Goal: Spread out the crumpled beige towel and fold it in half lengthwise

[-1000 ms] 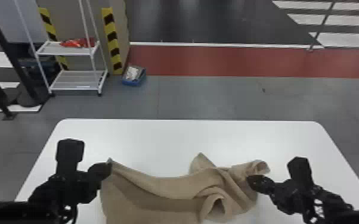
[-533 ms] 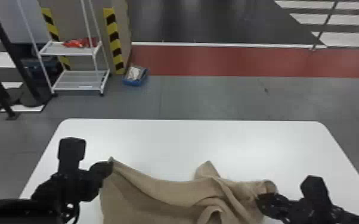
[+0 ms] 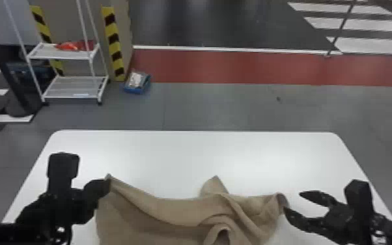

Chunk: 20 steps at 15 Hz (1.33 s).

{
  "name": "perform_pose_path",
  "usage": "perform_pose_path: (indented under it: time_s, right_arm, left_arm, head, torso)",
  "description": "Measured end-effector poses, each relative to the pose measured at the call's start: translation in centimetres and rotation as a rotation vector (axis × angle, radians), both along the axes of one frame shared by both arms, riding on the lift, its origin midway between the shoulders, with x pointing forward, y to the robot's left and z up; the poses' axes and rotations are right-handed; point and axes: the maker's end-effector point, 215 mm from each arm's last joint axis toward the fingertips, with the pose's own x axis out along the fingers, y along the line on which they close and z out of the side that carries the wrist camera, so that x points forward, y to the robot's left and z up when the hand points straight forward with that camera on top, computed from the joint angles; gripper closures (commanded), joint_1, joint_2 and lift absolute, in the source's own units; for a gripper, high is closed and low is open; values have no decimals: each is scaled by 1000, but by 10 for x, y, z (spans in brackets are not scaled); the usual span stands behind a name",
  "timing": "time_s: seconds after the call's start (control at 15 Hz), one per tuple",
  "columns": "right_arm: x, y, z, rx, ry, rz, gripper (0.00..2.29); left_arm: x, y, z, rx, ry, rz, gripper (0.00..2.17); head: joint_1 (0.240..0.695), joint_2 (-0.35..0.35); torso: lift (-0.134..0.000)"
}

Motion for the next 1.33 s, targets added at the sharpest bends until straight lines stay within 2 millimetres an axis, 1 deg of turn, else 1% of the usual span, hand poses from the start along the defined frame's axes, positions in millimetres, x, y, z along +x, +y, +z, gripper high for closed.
perform_pose_path:
  time_s: [0.13,0.2,0.33,0.4,0.6,0.67,0.87,1.0,1.07,1.2,1.27,1.33]
  right_arm:
    - [10,-18,-18,7,40,-34,323]
    - [12,-23,-27,9,62,-40,323]
    - [16,-29,-42,13,99,-47,323]
    - [18,-30,-47,11,109,-50,323]
    - [30,-26,-53,14,118,-51,343]
    - [34,-23,-54,11,120,-46,397]
    - [42,-15,-61,-2,143,-29,407]
    - [42,-8,-67,-5,158,-14,410]
    - [42,-5,-69,-9,165,-7,495]
    - [40,-3,-71,-11,174,2,508]
    - [39,-2,-72,-10,176,3,633]
    - [38,-2,-72,-7,176,5,680]
  left_arm:
    - [0,-3,0,-3,1,-5,1717]
    - [0,-3,0,-4,1,-6,1717]
    - [-2,-3,-1,-5,3,-6,1717]
    - [-2,-3,-1,-5,3,-7,1717]
    - [-2,-3,-1,-6,2,-7,1717]
    - [-2,-3,-1,-7,3,-9,1717]
    - [-4,-2,-1,-7,3,-8,1717]
    - [-6,-1,-1,-7,5,-8,1717]
    - [-6,0,-1,-7,5,-8,1717]
    - [-6,1,-1,-7,5,-5,1717]
    - [-6,1,-1,-6,5,-5,1717]
    - [-6,1,-1,-6,5,-5,1717]
  head:
    - [695,-118]
    - [695,-127]
    - [695,-139]
    - [695,-139]
    - [695,-134]
    - [695,-131]
    - [695,-118]
    - [695,-111]
    - [695,-108]
    - [695,-101]
    - [695,-100]
    - [695,-99]
  torso:
    - [0]
    - [0]
    - [0]
    - [0]
    - [0]
    - [0]
    - [0]
    - [0]
    - [0]
    - [0]
    - [0]
    - [0]
